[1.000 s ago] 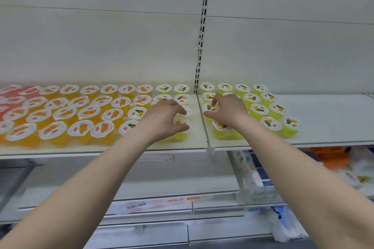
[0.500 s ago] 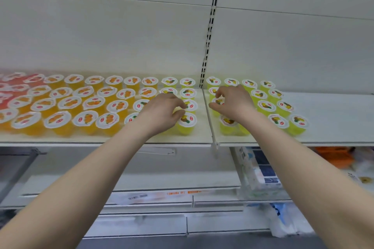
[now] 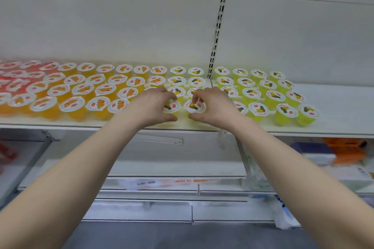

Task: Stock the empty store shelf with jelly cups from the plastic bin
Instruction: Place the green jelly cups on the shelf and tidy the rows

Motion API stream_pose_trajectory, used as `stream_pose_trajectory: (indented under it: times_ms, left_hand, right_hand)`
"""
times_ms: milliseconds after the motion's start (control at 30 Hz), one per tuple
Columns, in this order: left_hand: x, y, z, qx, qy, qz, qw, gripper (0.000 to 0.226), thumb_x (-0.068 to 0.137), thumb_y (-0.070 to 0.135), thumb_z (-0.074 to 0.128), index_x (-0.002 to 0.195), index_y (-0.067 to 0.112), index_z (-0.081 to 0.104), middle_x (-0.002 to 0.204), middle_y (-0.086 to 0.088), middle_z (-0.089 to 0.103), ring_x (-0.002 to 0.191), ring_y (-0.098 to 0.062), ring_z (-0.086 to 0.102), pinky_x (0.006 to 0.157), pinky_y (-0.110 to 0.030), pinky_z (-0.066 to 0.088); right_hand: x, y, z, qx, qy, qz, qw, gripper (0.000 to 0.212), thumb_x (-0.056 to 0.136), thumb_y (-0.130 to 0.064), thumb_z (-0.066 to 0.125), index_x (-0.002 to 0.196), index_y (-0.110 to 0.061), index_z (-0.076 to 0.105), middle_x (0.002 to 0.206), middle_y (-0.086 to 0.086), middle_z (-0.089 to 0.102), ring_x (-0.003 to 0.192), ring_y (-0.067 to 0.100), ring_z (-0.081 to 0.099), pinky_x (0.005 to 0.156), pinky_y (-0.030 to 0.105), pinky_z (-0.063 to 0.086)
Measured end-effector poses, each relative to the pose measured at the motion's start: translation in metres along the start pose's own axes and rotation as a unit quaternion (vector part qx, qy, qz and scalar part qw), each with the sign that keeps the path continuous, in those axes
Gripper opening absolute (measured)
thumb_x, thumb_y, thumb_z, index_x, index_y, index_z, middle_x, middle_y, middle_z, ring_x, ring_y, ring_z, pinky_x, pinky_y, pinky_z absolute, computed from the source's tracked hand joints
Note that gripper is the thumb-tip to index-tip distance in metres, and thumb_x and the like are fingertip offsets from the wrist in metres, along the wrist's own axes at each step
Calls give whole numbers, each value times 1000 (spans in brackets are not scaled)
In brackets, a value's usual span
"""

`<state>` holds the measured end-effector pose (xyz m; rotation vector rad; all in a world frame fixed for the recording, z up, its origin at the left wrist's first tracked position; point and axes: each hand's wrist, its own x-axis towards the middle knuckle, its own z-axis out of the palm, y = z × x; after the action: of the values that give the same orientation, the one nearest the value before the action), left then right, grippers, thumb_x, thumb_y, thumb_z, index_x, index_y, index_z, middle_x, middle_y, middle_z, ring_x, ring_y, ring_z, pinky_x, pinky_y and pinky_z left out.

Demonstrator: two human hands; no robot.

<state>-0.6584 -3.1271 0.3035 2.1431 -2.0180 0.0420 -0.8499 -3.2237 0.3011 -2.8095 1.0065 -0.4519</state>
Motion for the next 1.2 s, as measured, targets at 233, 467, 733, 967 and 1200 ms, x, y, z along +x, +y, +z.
stream_pose_trajectory:
  times_ms: [233,467,733,967,1200]
  left_hand:
    - [-3,15,12,-28,39,-5,999,52,76,42,70,124,28,57,117,0,56,106,-21,55,73,-27,34]
    - [1,21,14,-28,42,8,999,51,78,42,70,125,27,56,121,1,56,108,-21,55,78,-30,41]
    - [15,2,-3,-58,97,-15,993,41,91,53,51,124,29,59,125,1,56,117,-21,52,88,-36,46]
    - [55,-5,-10,-26,-7,-42,999,44,90,53,53,128,31,55,121,0,58,109,-24,57,84,-37,47]
    - [75,-7,-2,-12,-30,-30,999,49,81,48,67,126,29,58,120,-2,59,108,-23,58,79,-32,45]
  right_hand:
    - [-10,12,-7,2,-14,30,999,37,71,-44,70,100,-26,57,93,-2,59,93,22,49,73,32,36]
    - [-15,17,-11,1,-27,44,999,41,70,-51,71,99,-28,56,95,-4,59,96,20,49,77,33,39]
    - [14,24,-15,45,27,79,996,31,87,-46,60,104,-21,62,100,-1,62,102,22,53,81,38,47]
    - [51,12,-5,54,-36,149,987,37,78,-56,65,99,-27,59,100,-4,63,88,21,61,78,40,53]
    - [56,15,-4,28,-29,181,983,37,73,-54,66,98,-27,60,91,-6,64,88,19,60,72,34,51]
